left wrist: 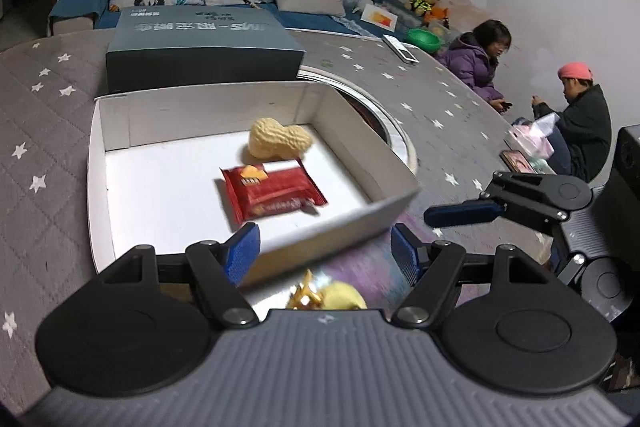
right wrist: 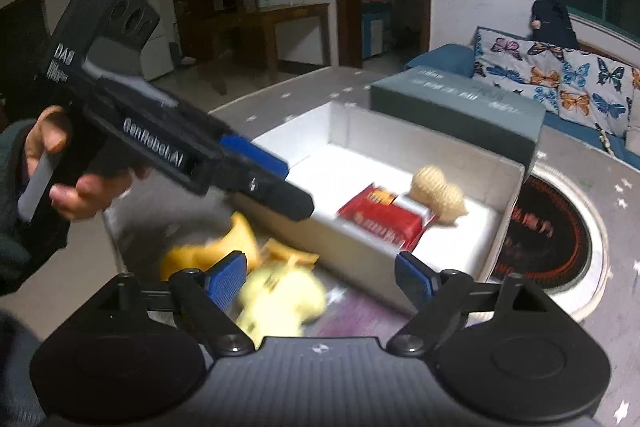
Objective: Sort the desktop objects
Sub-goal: 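Grasp the yellow chick plush with the left tool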
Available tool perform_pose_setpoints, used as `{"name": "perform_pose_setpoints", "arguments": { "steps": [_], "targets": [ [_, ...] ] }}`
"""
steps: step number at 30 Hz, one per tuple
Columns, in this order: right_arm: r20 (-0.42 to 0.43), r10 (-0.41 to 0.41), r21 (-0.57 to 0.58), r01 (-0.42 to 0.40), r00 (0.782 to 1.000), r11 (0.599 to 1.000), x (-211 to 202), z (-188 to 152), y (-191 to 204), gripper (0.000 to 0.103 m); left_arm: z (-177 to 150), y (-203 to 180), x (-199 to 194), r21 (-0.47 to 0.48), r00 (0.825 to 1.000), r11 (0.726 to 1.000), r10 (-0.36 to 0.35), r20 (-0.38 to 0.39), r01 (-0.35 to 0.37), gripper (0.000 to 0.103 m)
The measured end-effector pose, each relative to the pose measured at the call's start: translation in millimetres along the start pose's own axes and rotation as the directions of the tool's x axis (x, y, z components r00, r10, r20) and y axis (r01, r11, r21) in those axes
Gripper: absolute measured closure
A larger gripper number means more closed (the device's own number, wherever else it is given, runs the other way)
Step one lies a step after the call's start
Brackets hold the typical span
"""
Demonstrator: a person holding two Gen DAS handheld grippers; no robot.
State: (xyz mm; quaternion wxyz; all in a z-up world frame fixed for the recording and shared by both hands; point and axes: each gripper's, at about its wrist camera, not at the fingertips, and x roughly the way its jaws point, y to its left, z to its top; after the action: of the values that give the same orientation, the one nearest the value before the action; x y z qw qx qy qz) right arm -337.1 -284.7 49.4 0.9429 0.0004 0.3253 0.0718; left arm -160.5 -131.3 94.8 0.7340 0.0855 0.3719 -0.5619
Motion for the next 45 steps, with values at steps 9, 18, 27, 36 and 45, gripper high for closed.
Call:
{"name": "perform_pose_setpoints", "arguments": {
  "steps": [9, 18, 27, 36, 45],
  "targets": [
    [-0.051, 0.041, 0.008, -0.040, 0.998, 0.999, 13, -26, 20, 0.020, -19, -13, 18, 0.025, 0.997, 1.000, -0.005, -0.078, 0.007, 0.032],
    [-0.086, 0.028, 0.018, -0.027, 0.996, 0.999, 39, -33, 27, 0.028, -21, -4, 45, 0.007, 0.989, 1.000, -0.010, -0.148, 0.011, 0.032],
    [-0.107, 0.035, 0.035, -0.031, 0.994, 0.999, 46, -36, 25, 0.046, -25, -1, 59, -0.004, 0.984, 1.000, -0.018, -0.179, 0.017, 0.032],
    [-0.103, 0.021, 0.031, -0.018, 0.995, 0.999, 42, -32, 25, 0.053, -24, -3, 53, -0.027, 0.985, 0.999, -0.041, -0.168, 0.037, 0.039],
    [-0.131, 0.013, 0.034, -0.009, 0.991, 0.999, 46, -38, 22, 0.053, -27, -8, 59, -0.029, 0.983, 0.999, -0.039, -0.181, 0.035, 0.041]
  ]
}}
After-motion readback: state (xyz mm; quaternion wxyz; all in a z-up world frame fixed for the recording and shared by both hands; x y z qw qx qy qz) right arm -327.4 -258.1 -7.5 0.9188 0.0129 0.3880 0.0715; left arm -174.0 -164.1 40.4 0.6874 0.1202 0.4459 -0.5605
